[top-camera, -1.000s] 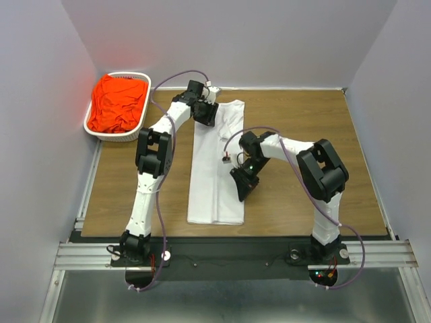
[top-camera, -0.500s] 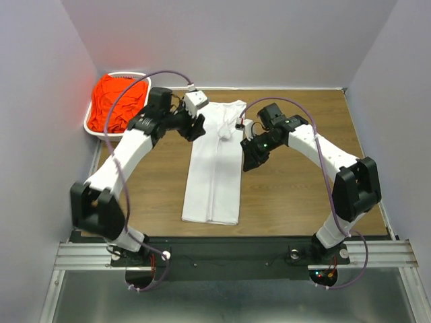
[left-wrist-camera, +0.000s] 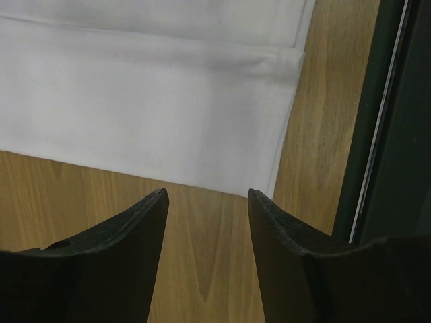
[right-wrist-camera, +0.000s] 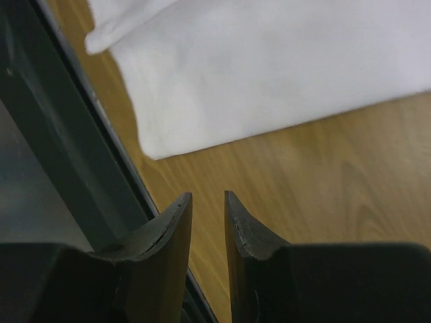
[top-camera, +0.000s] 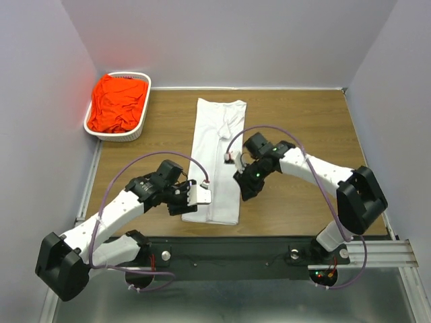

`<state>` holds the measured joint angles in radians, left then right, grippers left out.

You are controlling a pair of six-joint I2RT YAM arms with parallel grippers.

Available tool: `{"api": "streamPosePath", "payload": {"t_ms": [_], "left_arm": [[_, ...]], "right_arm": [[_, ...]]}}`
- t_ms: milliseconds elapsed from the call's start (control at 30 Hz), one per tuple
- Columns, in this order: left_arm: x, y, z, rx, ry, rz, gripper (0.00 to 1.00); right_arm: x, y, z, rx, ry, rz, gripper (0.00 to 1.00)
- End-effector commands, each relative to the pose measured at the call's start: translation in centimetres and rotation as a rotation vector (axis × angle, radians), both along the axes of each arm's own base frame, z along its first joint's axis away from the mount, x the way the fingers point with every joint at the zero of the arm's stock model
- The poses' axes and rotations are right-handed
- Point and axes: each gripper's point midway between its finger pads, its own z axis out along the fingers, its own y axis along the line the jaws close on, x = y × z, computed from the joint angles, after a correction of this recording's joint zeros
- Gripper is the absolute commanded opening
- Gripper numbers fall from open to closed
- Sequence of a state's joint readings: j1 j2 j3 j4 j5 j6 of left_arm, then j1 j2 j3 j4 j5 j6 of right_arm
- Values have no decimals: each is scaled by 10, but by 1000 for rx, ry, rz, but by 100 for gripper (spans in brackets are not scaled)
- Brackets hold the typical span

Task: Fold and stack the t-shirts
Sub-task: Fold the tshirt

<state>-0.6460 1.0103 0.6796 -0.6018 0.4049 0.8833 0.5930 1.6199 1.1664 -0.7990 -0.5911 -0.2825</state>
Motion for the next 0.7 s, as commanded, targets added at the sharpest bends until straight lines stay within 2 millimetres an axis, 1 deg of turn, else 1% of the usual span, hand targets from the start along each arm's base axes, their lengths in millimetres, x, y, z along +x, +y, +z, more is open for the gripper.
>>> {"api": "streamPosePath", "payload": {"t_ms": [0,33,133,167,233,267,333,367,400,433,467,533,600,633,667], "left_arm": [[13,1,6,-7,-121,-40,62],[14,0,3,-14,-104,-17,61],[16,-8,-1,-44,-64,4,61],[15,-9,-2,-49,-56,0,61],[12,-12,-6,-62,-50,-20,62],[14,-13,-6,-67,-57,-19,62],[15,-12,-11,-52,-57,-26,62],[16,-11,-12,-43,-58,-35,62],[14,-9,-17,-24,-43,-36,62],[16,-10,-15,-23,-42,-37,62],[15,-10,-17,-18,-34,-40,62],[11,-10,-17,-17,-12,-52,62],[8,-10,-17,-13,-5,-68,62],[6,-9,-18,-5,-2,-75,62],[5,-8,-19,3,-3,-84,62]], "right_arm": [[-19,21,-13,-77,-213,181,31],[-18,24,-17,-90,-214,175,31],[-1,45,-25,-79,-216,145,31],[3,48,-25,-76,-219,137,31],[3,52,-32,-82,-202,144,31],[1,50,-45,-107,-176,151,31],[-4,41,-62,-148,-155,172,30],[-4,33,-70,-184,-161,176,29],[-11,21,-82,-225,-146,188,28],[-9,12,-87,-261,-171,197,27],[-12,5,-92,-284,-171,204,27],[-19,-11,-96,-320,-178,213,26],[-21,-25,-97,-356,-202,210,26],[-18,-28,-97,-367,-212,210,26],[-18,-36,-96,-385,-222,204,26]]}}
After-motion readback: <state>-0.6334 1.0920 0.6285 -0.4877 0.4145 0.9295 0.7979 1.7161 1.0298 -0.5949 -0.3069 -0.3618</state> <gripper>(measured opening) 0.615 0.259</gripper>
